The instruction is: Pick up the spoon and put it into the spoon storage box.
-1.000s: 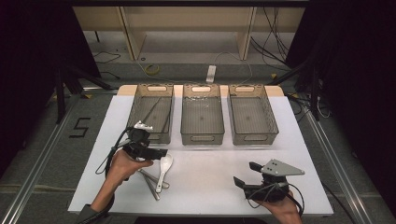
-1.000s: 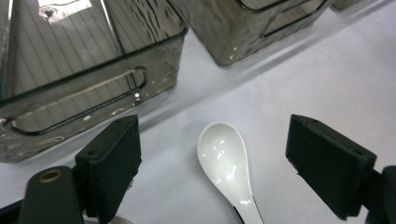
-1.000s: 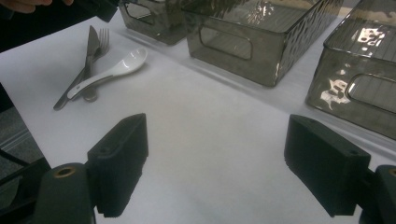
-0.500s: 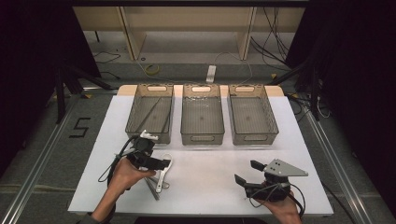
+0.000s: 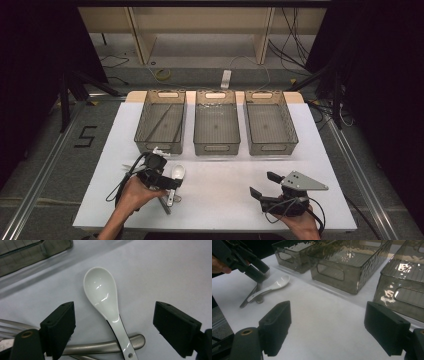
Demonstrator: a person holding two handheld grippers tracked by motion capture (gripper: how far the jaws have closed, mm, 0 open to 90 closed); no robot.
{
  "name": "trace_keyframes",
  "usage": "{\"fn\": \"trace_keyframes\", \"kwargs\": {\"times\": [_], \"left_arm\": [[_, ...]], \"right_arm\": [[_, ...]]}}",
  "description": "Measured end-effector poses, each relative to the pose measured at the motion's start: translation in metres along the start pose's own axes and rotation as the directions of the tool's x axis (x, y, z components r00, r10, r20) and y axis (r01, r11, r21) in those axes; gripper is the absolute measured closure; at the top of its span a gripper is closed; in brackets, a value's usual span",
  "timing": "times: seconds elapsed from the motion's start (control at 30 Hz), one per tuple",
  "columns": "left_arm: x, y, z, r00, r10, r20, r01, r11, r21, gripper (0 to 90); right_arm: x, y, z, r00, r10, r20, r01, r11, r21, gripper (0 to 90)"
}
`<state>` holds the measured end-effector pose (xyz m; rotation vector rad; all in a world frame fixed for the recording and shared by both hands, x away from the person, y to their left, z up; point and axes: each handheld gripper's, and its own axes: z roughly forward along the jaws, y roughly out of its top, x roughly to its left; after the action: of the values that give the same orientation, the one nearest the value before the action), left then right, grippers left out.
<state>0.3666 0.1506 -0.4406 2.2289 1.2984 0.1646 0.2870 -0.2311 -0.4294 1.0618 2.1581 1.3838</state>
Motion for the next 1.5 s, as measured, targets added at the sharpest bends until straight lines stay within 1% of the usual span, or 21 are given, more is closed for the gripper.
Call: {"fn": "trace_keyframes", "kwargs": {"times": [0.1,0.13,0.23,0.3,0.33,0.4,0.53,0.6,0.77,0.83,0.9,1.0,1.07,1.13,1.17,1.2,1.23,1.33,1.43,1.5], "left_arm": [[-0.001,-0.001,0.000,1.0000,-0.002,0.002,0.002,0.9999,0.011,17.8],[-0.001,-0.001,0.001,1.0000,0.004,-0.001,-0.004,0.9998,0.017,18.3],[-0.002,-0.003,0.004,1.0000,0.001,-0.001,-0.001,0.9993,0.037,21.2],[-0.001,-0.004,0.005,0.9999,0.008,-0.011,-0.008,0.9987,0.050,23.4],[-0.002,-0.004,0.005,1.0000,0.005,-0.004,-0.005,0.9987,0.050,24.2],[-0.002,-0.005,0.005,0.9998,0.012,0.013,-0.013,0.9982,0.058,25.3],[-0.003,-0.008,0.004,0.9998,0.012,0.018,-0.013,0.9975,0.069,30.1],[-0.003,-0.009,0.004,0.9996,0.024,0.011,-0.025,0.9960,0.086,32.1],[-0.003,-0.011,0.007,0.9992,0.030,0.027,-0.032,0.9946,0.098,39.7],[0.000,-0.010,0.012,0.9994,0.013,0.032,-0.016,0.9937,0.111,43.3],[0.003,-0.010,0.016,0.9994,0.004,0.034,-0.008,0.9919,0.127,45.9],[0.006,-0.009,0.017,0.9987,-0.015,0.049,0.009,0.9923,0.124,50.3],[0.008,-0.008,0.018,0.9981,-0.023,0.056,0.016,0.9922,0.123,52.9],[0.008,-0.007,0.022,0.9974,-0.029,0.066,0.019,0.9899,0.141,55.2],[0.008,-0.007,0.024,0.9974,-0.021,0.069,0.011,0.9881,0.153,55.9],[0.007,-0.008,0.027,0.9978,-0.013,0.065,0.002,0.9870,0.161,56.9],[0.005,-0.007,0.027,0.9986,-0.003,0.053,-0.005,0.9872,0.159,58.4],[0.004,-0.007,0.027,0.9995,0.009,0.030,-0.014,0.9872,0.159,65.3],[0.003,-0.007,0.027,0.9997,0.022,0.015,-0.024,0.9869,0.159,69.3],[0.003,-0.007,0.027,0.9993,0.039,0.000,-0.038,0.9861,0.162,72.8]], "right_arm": [[0.000,-0.001,0.001,1.0000,-0.002,-0.001,0.002,1.000,0.008,22.7],[0.000,-0.001,0.001,1.0000,-0.001,0.000,0.001,1.000,0.009,22.7],[0.000,-0.001,0.000,1.0000,-0.002,0.002,0.002,1.000,0.008,22.7],[0.000,-0.001,0.000,1.0000,-0.002,0.003,0.002,1.000,0.009,22.7],[0.000,-0.001,0.000,1.0000,-0.003,0.003,0.003,1.000,0.011,22.7],[0.001,-0.001,0.001,1.0000,-0.004,-0.001,0.004,1.000,0.012,22.9],[0.003,-0.001,0.003,0.9999,-0.015,-0.004,0.016,1.000,0.025,22.8],[0.004,-0.001,0.003,0.9996,-0.027,-0.003,0.027,0.999,0.025,22.9],[0.007,-0.001,0.003,0.9995,-0.031,-0.005,0.031,0.999,0.029,23.0],[0.008,-0.001,0.005,0.9993,-0.037,-0.005,0.037,0.999,0.036,23.0],[0.010,0.000,0.006,0.9991,-0.043,-0.008,0.043,0.998,0.040,23.0],[0.011,-0.001,0.008,0.9988,-0.048,-0.005,0.048,0.998,0.044,23.1],[0.011,-0.001,0.008,0.9988,-0.049,-0.006,0.049,0.998,0.049,23.2],[0.011,-0.001,0.008,0.9988,-0.049,-0.007,0.050,0.998,0.050,23.3],[0.011,-0.001,0.008,0.9988,-0.049,-0.005,0.049,0.998,0.049,23.3],[0.010,-0.001,0.008,0.9988,-0.050,-0.003,0.050,0.998,0.050,23.3],[0.010,-0.001,0.008,0.9988,-0.048,0.000,0.048,0.998,0.049,23.4],[0.010,-0.001,0.008,0.9990,-0.045,0.003,0.045,0.998,0.046,23.5],[0.010,-0.001,0.008,0.9989,-0.047,0.003,0.047,0.998,0.049,23.6],[0.010,-0.001,0.008,0.9986,-0.053,0.004,0.052,0.997,0.055,23.7]]}}
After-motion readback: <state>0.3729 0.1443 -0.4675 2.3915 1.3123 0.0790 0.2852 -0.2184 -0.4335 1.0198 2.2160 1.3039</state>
